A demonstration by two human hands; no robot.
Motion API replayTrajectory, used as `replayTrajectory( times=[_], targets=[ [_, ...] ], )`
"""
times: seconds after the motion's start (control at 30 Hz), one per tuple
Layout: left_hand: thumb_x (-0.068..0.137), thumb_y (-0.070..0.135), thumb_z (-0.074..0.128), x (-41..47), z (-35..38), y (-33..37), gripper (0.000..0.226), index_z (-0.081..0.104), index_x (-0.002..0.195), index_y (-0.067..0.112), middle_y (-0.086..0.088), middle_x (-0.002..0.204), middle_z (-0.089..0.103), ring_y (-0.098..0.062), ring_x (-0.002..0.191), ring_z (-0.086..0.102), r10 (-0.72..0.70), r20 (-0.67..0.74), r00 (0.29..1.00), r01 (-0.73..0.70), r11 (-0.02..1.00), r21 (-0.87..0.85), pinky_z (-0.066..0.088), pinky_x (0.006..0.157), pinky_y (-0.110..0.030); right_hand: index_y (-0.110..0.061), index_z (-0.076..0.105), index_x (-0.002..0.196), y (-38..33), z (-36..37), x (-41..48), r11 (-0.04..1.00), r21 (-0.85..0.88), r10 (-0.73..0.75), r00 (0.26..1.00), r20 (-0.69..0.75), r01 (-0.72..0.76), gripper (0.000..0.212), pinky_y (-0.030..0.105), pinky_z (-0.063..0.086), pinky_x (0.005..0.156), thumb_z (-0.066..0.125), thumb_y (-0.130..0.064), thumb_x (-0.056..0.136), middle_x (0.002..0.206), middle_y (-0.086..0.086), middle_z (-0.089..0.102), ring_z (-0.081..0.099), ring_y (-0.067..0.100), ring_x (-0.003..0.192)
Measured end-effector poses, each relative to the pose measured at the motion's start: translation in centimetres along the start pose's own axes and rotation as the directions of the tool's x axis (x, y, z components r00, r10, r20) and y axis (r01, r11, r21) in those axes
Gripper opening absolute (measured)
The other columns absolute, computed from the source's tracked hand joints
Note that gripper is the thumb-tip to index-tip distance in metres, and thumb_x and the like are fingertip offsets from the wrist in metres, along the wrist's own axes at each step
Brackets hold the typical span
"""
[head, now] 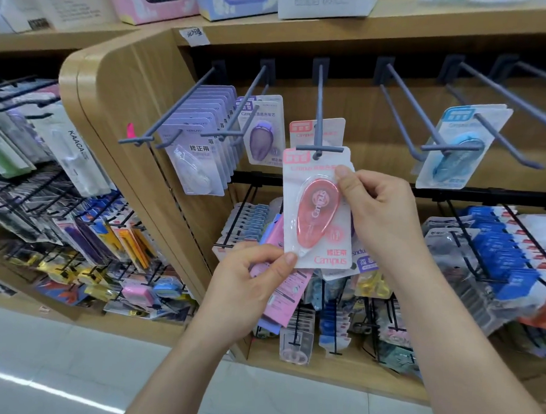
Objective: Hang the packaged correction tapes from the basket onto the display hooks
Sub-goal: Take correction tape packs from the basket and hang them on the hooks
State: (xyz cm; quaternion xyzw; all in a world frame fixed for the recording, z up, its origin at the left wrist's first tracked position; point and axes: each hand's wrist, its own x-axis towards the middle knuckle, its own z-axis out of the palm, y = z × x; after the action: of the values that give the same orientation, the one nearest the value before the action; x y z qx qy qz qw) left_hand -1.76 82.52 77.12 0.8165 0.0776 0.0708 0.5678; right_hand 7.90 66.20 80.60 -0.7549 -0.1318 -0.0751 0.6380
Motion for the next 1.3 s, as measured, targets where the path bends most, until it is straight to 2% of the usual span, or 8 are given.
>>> replayTrajectory(
  times=[0.2, 0.4, 0.63, 0.73, 0.8, 1.0, 1.17, 1.3],
  targets=[
    [0.091, 0.034, 0.062, 0.4, -0.4, 1.1, 0.022, 0.076, 0.08, 0.022, 0.005, 0.068, 0.066, -0.012, 0.062, 0.064, -0.112, 0.044, 0.993, 0.117, 0.982, -0.151, 0.053, 0.05, -0.026, 0.004, 0.064, 0.078, 0.0, 0.5, 0.4, 0.998, 0.001, 0.058, 0.997, 0.041, -0.059, 0.049, 0.033, 0.046, 0.059, 0.052, -0.038, 0.101, 0.071, 0.015, 0.068, 0.06, 0.016, 0.061],
    [0.095, 0.029, 0.061, 2.2, 0.2, 0.7, 0.021, 0.074, 0.082, 0.019, 0.012, 0.068, 0.069, 0.001, 0.062, 0.06, -0.073, -0.067, 0.995, 0.06, 0.982, -0.178, 0.044, 0.058, -0.013, -0.02, 0.066, 0.065, 1.9, -0.5, -2.4, 0.988, -0.044, 0.152, 0.95, 0.274, -0.145, 0.032, 0.016, 0.038, 0.051, 0.062, -0.029, 0.095, 0.06, -0.01, 0.064, 0.052, 0.003, 0.053],
    [0.09, 0.028, 0.07, 2.2, -0.3, -0.4, 0.008, 0.078, 0.088, 0.027, 0.013, 0.086, 0.075, -0.008, 0.082, 0.07, -0.062, -0.136, 0.989, 0.049, 0.994, -0.097, 0.057, 0.074, -0.031, -0.003, 0.061, 0.067, 2.2, 0.8, 1.2, 0.969, 0.059, 0.24, 0.971, -0.011, -0.239, 0.036, 0.016, 0.037, 0.05, 0.061, -0.023, 0.098, 0.058, -0.007, 0.056, 0.047, 0.002, 0.052],
    [0.091, 0.024, 0.069, 1.5, -0.5, -0.3, 0.019, 0.076, 0.074, 0.025, 0.001, 0.081, 0.073, -0.024, 0.075, 0.068, -0.054, -0.146, 0.988, 0.042, 0.996, -0.081, 0.056, 0.069, -0.043, 0.012, 0.061, 0.09, 2.7, 1.6, 3.8, 0.964, 0.08, 0.26, 0.962, -0.088, -0.253, 0.039, 0.028, 0.041, 0.062, 0.062, -0.027, 0.095, 0.075, 0.026, 0.056, 0.049, 0.017, 0.066],
    [0.092, 0.024, 0.066, 1.4, -0.5, -0.1, 0.02, 0.074, 0.074, 0.028, -0.004, 0.079, 0.071, -0.029, 0.073, 0.065, -0.023, -0.147, 0.989, 0.014, 0.998, -0.059, 0.053, 0.066, -0.046, 0.015, 0.058, 0.084, 3.1, 2.1, 4.9, 0.97, 0.001, 0.241, 0.959, -0.149, -0.243, 0.045, 0.031, 0.032, 0.064, 0.061, -0.029, 0.094, 0.068, 0.022, 0.043, 0.039, 0.02, 0.066],
    [0.093, 0.027, 0.065, 1.6, -0.8, -0.1, 0.035, 0.073, 0.065, 0.047, 0.023, 0.066, 0.062, -0.021, 0.069, 0.062, 0.007, -0.137, 0.99, -0.007, 1.0, -0.004, 0.051, 0.064, -0.045, -0.025, 0.067, 0.077, 5.6, 0.7, 2.6, 0.949, -0.001, 0.311, 0.941, -0.137, -0.314, 0.019, 0.016, 0.045, 0.062, 0.064, -0.011, 0.089, 0.092, 0.0, 0.066, 0.058, 0.013, 0.079],
    [0.089, 0.043, 0.065, 2.5, -0.5, -1.5, 0.011, 0.076, 0.091, 0.043, 0.012, 0.102, 0.066, -0.008, 0.112, 0.055, 0.013, -0.171, 0.985, 0.002, 0.996, 0.088, 0.053, 0.091, -0.039, -0.043, 0.051, 0.111, 4.3, -1.6, -1.1, 0.954, 0.089, 0.263, 0.944, 0.201, -0.285, 0.055, 0.036, 0.057, 0.066, 0.071, 0.001, 0.086, 0.097, 0.005, 0.074, 0.07, 0.021, 0.086],
    [0.081, 0.051, 0.068, 2.9, -0.4, -0.3, 0.007, 0.068, 0.088, 0.053, 0.004, 0.112, 0.058, 0.015, 0.104, 0.048, 0.043, -0.172, 0.984, -0.019, 0.991, 0.136, 0.038, 0.081, 0.0, -0.04, 0.046, 0.131, 2.2, -2.7, -1.7, 0.956, 0.07, 0.213, 0.841, 0.498, -0.284, 0.076, 0.037, 0.058, 0.067, 0.075, 0.008, 0.079, 0.095, 0.012, 0.077, 0.073, 0.022, 0.08]
  ],
)
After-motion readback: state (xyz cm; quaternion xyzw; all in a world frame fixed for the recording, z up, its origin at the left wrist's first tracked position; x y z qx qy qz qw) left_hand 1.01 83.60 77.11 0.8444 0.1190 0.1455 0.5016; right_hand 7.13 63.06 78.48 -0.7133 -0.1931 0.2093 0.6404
